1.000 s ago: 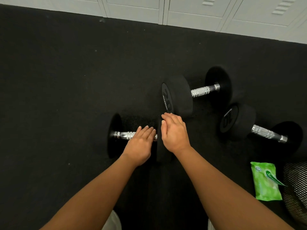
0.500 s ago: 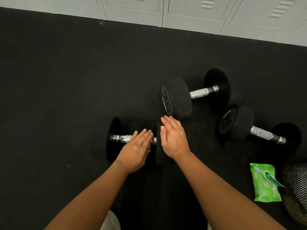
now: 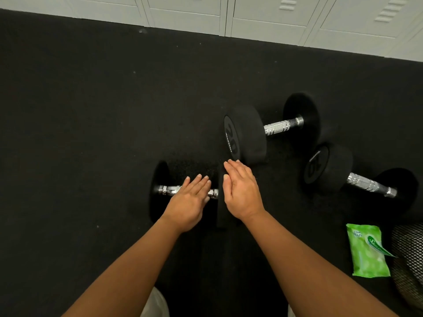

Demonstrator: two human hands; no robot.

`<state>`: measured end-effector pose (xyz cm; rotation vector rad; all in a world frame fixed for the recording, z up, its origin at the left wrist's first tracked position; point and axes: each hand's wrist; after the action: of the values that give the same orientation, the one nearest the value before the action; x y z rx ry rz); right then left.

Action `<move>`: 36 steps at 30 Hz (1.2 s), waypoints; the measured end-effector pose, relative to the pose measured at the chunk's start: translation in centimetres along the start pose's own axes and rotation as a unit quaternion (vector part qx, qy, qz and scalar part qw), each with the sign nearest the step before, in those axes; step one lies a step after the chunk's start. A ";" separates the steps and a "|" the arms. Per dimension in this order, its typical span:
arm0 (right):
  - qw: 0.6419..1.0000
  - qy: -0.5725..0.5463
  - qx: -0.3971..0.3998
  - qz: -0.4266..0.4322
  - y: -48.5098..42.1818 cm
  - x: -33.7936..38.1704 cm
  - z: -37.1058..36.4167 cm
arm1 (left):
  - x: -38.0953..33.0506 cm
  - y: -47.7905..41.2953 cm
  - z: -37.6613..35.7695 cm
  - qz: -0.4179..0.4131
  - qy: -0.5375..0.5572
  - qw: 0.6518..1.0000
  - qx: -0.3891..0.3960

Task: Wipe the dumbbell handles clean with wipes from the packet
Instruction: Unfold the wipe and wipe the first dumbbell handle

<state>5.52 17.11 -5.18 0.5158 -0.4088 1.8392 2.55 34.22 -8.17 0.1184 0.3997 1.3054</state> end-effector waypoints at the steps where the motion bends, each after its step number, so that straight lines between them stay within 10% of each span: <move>1: 1.000 0.000 -0.001 -0.001 -0.1 0.0 0.0 | -0.4 -0.4 0.1 0.010 0.003 1.000 -0.001; 36: 1.000 0.016 -0.004 0.012 1.1 0.2 -0.3 | -2.3 -0.8 -0.2 0.029 0.108 0.992 -0.063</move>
<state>4.35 17.04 -5.36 0.4778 -0.4022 1.8656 2.71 31.75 -8.10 -0.1193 0.4999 1.4031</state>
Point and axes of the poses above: each hand's wrist, its own y-axis away from the middle knuckle, its own z-axis out of the back of the hand, x = y × z, and after that the axes turned 8 degrees about z, right-handed
